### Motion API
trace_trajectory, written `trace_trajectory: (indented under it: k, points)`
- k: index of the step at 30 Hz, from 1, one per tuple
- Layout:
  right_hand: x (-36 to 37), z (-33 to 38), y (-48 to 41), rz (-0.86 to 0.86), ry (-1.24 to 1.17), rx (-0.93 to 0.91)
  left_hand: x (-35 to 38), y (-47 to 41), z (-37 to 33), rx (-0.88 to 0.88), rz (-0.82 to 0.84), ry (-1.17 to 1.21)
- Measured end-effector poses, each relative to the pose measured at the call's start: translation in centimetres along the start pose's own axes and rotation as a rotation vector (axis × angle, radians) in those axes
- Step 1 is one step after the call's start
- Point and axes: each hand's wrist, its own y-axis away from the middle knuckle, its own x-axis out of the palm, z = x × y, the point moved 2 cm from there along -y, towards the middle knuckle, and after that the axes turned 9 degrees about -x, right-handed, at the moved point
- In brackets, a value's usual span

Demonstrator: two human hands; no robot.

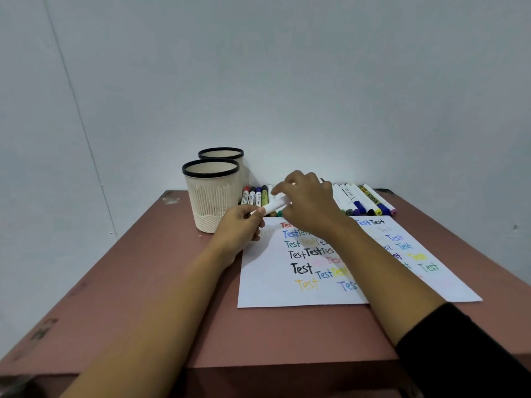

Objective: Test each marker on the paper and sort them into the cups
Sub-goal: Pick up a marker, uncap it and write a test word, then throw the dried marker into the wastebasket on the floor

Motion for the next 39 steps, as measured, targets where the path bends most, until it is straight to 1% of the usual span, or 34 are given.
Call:
trace_trajectory:
  k: [1,5,11,12,14,15,16,18,19,23,25,30,36,39]
  points:
    - [0.2,0.0,0.2,0.027,0.036,-0.047,0.0,-0.1,0.0,0.001,0.004,-0.004]
    - [0.2,-0.3,1.1,-0.022,0.111,-0.163,0.1,-0.2,0.0,0.0,0.028,-0.006]
    - [0.1,-1.6,2.3,0.052,-0.042,-0.183,0.7,-0.1,0.1,0.015,0.063,0.013]
    - [0.0,-1.9,2.6,0.049,-0.083,-0.176,0.8,-0.2,0.1,0.051,0.027,-0.053]
    - [-0.3,-2.4,3.2,0.038,-0.154,-0.159,0.9,-0.2,-0.2,0.18,-0.074,-0.336]
    - [-0.5,-2.6,3.5,0.044,-0.162,-0.155,1.0,-0.1,-0.5,0.245,-0.099,-0.46]
    - [-0.7,-2.8,3.7,0.06,-0.157,-0.151,1.1,0.0,-0.9,0.299,-0.09,-0.548]
    - [-1.1,-3.7,4.3,0.097,-0.149,-0.122,1.7,0.1,-1.5,0.375,-0.019,-0.696]
    - [-1.4,-4.1,4.7,0.109,-0.148,-0.105,2.0,0.0,-1.8,0.382,0.021,-0.77]
    - [-3.3,-6.0,7.0,0.123,-0.139,-0.043,3.8,0.5,-3.0,0.303,0.182,-0.967]
    - [-4.5,-7.2,8.4,0.116,-0.135,0.0,5.0,1.0,-3.7,0.296,0.242,-1.003]
    - [-6.4,-10.9,11.9,0.088,-0.133,0.114,9.3,2.2,-5.0,0.335,0.315,-1.05]
    - [-9.3,-14.6,17.7,0.074,-0.081,0.203,16.1,3.9,-6.4,0.387,0.385,-0.993]
    - [-10.8,-16.5,20.5,0.087,-0.047,0.269,19.8,5.1,-7.3,0.448,0.435,-0.976]
